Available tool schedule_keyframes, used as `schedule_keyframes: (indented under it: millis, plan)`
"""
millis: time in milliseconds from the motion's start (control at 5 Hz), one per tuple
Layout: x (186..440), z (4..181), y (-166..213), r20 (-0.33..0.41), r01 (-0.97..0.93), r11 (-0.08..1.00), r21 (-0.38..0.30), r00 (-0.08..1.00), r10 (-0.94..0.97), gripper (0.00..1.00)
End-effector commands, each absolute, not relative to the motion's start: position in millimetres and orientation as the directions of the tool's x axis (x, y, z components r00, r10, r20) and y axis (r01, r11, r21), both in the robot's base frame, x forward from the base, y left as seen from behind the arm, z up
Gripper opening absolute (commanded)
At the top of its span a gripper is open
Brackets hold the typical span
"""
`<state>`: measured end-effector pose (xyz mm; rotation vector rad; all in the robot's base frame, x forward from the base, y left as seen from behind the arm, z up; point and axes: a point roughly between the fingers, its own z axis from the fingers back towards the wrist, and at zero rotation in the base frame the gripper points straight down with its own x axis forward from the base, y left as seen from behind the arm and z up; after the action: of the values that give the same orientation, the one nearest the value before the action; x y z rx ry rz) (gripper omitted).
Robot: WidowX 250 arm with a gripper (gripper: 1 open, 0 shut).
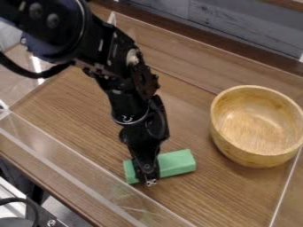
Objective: Put the green block in the brown bowl
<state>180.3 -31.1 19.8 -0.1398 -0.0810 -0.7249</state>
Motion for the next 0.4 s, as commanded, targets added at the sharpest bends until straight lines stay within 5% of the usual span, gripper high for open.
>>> schedule_keyframes:
  millis: [0,200]
  plan:
    - [173.1,18.1,-36.6,0.097,0.646,0.75,-0.139,0.763,-0.639,0.0]
    - [173.0,20.1,-38.0,0.094,0.622,0.768,-0.153,0.783,-0.615,0.0]
